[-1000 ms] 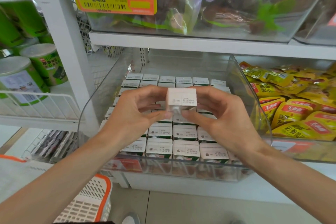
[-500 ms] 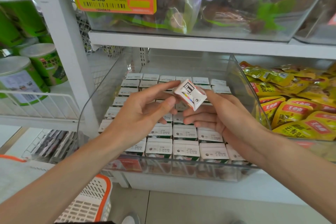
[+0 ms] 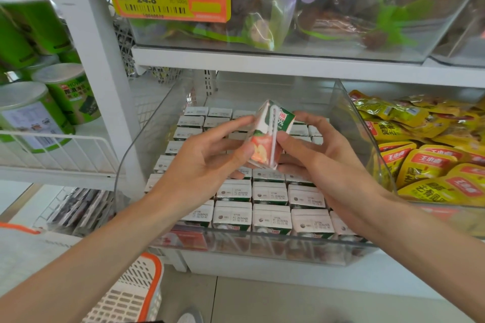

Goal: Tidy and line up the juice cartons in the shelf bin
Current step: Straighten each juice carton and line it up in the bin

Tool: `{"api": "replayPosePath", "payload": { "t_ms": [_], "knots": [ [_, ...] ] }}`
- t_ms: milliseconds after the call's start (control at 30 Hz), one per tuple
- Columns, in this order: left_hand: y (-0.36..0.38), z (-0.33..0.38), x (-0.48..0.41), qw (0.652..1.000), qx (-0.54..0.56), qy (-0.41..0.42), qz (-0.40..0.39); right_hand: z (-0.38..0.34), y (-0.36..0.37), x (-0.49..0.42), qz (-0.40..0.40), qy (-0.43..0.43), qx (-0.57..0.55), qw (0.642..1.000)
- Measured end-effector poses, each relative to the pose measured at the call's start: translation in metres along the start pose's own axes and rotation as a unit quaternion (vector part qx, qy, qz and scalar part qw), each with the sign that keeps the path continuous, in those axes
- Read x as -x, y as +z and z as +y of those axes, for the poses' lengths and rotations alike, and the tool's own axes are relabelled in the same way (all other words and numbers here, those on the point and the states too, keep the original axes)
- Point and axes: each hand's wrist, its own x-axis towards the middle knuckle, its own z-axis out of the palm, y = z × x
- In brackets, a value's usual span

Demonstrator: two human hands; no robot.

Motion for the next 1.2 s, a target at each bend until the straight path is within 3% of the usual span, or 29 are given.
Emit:
{"api": "replayPosePath", "payload": {
  "t_ms": [133,300,433,633,833,933,1000,1200],
  "knots": [
    [-0.003,-0.003,-0.001,0.999,-0.04,-0.014,0.033,-0.001,0.008,0.002,-0.014,0.01,-0.006,1.0],
    [-0.003,-0.005,0.001,0.996,-0.085,0.0,0.02,0.002,0.014,0.005,0.026,-0.043,0.131,0.99],
    [-0.005,-0.006,0.0,0.995,-0.094,0.009,0.027,0.002,0.011,0.006,-0.009,-0.071,0.136,0.988],
    [-0.002,-0.006,0.001,0.994,-0.104,-0.008,-0.022,0.004,0.006,0.004,-0.067,-0.065,0.052,0.994],
    [-0.006,-0.005,-0.001,0.989,-0.133,0.011,0.067,0.003,0.003,0.001,-0.082,-0.133,0.117,0.981],
    [-0.009,-0.006,-0.002,0.988,-0.139,0.008,0.061,-0.004,-0.006,0.0,-0.113,-0.197,0.206,0.952],
    [-0.011,-0.007,-0.003,0.989,-0.134,0.006,0.056,-0.007,-0.008,-0.001,-0.133,-0.25,0.306,0.909],
    [-0.016,-0.011,-0.001,0.994,-0.107,-0.006,0.008,-0.012,-0.006,-0.008,-0.092,-0.34,0.44,0.826]
  ]
}}
